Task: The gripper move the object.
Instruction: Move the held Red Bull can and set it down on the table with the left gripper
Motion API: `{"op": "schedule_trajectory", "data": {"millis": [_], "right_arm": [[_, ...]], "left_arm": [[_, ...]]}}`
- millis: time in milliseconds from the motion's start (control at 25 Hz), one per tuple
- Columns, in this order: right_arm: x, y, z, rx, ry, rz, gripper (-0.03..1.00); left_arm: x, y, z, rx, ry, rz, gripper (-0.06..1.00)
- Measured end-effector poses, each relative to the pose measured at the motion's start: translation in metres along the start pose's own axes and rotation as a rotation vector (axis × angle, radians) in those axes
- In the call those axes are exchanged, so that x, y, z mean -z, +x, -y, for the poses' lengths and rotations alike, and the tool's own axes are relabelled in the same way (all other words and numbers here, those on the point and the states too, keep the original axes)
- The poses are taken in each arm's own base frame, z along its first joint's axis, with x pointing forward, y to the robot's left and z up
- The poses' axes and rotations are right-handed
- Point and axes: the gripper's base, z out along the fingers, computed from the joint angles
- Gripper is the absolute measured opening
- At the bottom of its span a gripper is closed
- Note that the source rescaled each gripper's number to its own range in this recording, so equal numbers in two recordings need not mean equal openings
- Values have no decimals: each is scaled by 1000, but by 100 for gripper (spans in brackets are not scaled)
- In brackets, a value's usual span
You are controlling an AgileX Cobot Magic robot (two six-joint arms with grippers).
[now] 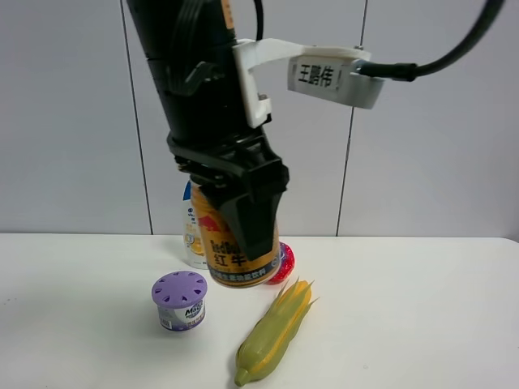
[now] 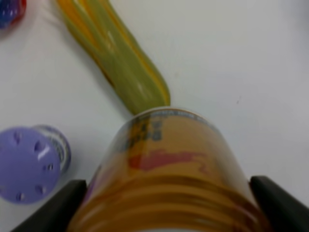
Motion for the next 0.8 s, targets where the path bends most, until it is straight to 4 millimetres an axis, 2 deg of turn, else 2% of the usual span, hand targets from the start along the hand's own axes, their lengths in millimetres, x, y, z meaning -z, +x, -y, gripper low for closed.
{"op": "schedule_trajectory", "data": {"millis": [440, 800], "right_arm": [[0, 0, 0, 0, 0, 0, 100], [0, 0, 0, 0, 0, 0, 100]], "left_arm": [[-28, -46, 4, -74, 34, 10, 0], [-55, -59, 3, -103, 56, 4, 0]]}}
